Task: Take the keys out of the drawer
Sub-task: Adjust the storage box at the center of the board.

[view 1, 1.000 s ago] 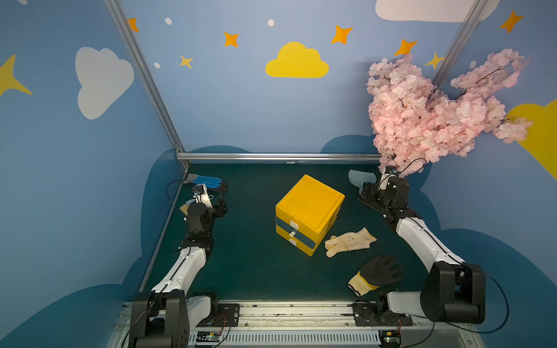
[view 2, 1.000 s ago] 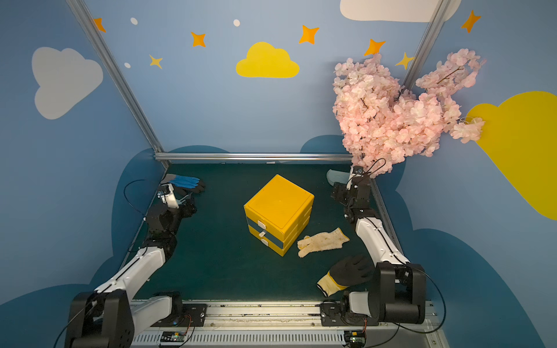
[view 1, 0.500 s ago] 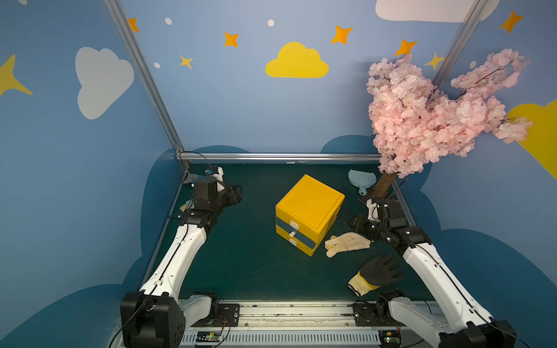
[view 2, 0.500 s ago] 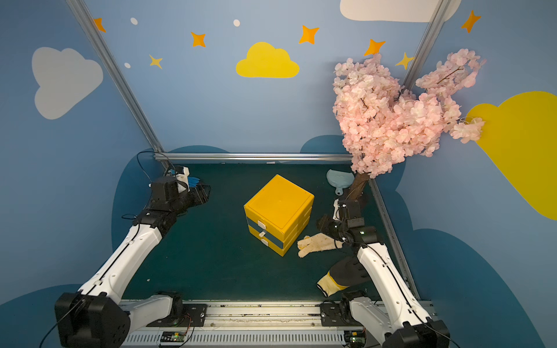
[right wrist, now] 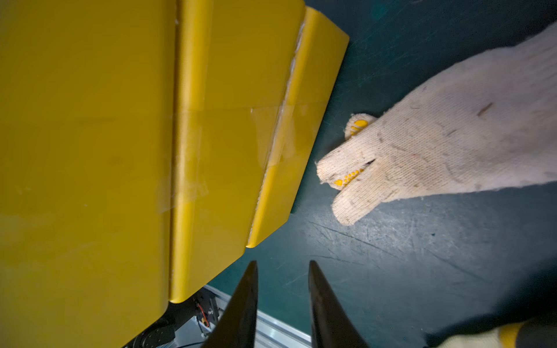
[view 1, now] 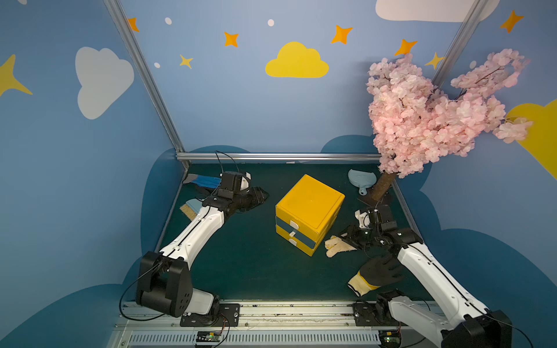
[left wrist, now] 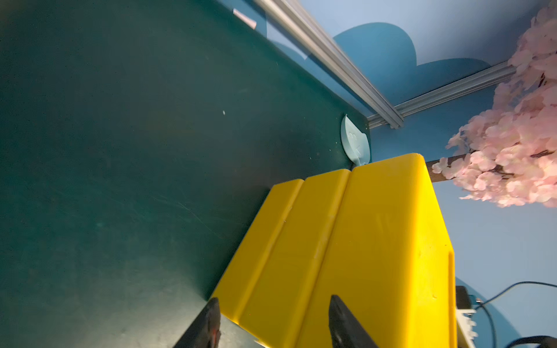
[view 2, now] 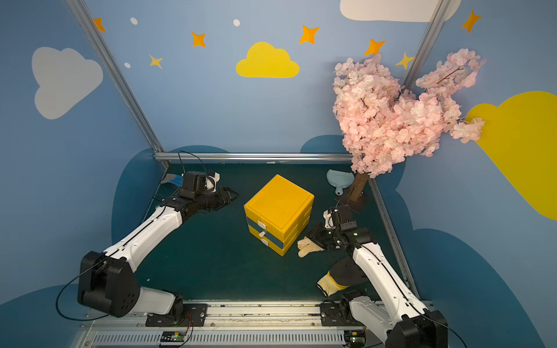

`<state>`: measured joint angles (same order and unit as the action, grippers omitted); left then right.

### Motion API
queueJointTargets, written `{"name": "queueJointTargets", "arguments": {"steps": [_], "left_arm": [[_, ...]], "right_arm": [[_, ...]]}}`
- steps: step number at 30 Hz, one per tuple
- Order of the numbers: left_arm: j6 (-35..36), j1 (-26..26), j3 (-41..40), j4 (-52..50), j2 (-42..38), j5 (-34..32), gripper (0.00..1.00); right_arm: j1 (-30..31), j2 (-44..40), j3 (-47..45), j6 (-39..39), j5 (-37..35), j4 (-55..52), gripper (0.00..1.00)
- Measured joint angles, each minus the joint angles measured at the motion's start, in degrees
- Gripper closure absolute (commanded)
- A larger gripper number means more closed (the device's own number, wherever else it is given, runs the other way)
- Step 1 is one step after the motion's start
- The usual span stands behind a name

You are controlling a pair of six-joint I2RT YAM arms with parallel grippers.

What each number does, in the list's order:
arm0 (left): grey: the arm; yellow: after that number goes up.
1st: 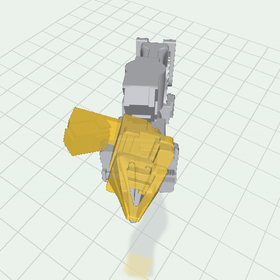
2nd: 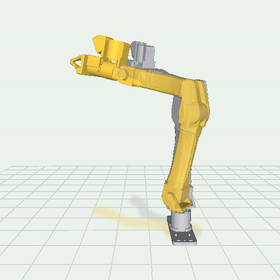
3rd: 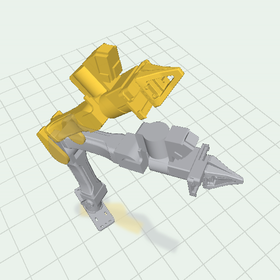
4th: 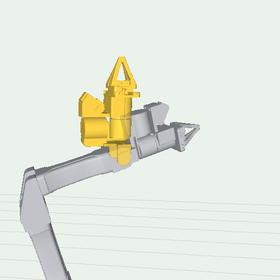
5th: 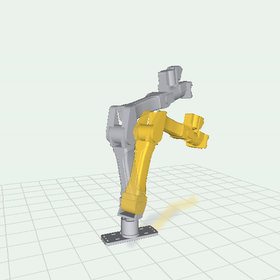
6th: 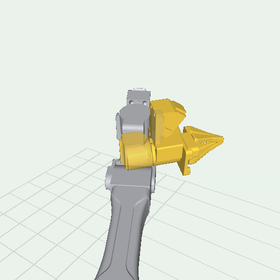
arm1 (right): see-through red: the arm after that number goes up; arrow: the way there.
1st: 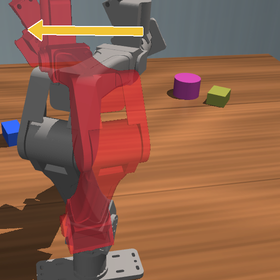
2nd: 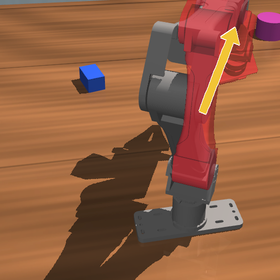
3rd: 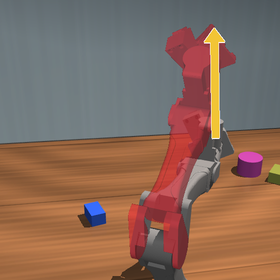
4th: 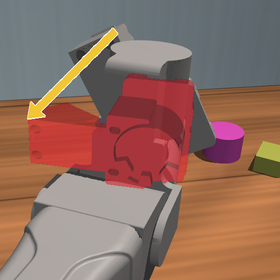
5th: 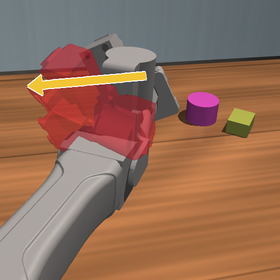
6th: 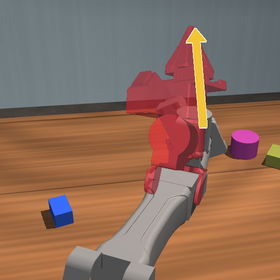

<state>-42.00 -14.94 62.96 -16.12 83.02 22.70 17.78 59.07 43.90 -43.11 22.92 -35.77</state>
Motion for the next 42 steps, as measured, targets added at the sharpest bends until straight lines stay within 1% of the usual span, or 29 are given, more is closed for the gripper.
{"name": "queueJointTargets", "arguments": {"steps": [5, 9, 14, 20, 25, 30, 36, 42], "left_arm": [[-9.03, -0.61, -1.51, 2.95, 0.90, 5.64, 0.42], [-14.23, -0.87, -1.62, 4.83, 0.90, 8.46, 0.42], [-18.78, -0.87, -3.54, 5.27, 0.90, 8.57, 0.42], [-23.74, -0.87, -7.37, 7.19, 2.45, 8.55, 0.43], [-25.79, -0.87, -7.37, 10.16, 5.31, 8.85, 0.44], [-27.10, -0.39, -7.34, 12.46, 5.79, 7.45, 0.44], [-28.13, 1.40, -6.78, 14.05, 6.60, 6.62, 0.45], [-28.61, 3.65, -4.02, 14.03, 9.25, 6.75, 0.45]], "right_arm": [[0.22, 2.95, 1.49, -1.70, 2.69, 1.92, 0.71], [0.46, 5.81, 3.37, -2.58, 4.44, 4.11, 0.71], [0.85, 8.15, 5.22, -4.57, 6.25, 6.78, 0.71], [1.03, 9.38, 6.08, -5.77, 6.69, 6.93, 0.70], [1.22, 14.16, 8.48, -6.29, 7.67, 7.74, 0.67], [1.44, 20.65, 13.70, -6.14, 8.13, 8.52, 0.65], [1.40, 30.40, 22.25, -5.92, 8.85, 9.86, 0.65], [1.03, 41.44, 33.42, -4.63, 9.77, 10.62, 0.65]]}}
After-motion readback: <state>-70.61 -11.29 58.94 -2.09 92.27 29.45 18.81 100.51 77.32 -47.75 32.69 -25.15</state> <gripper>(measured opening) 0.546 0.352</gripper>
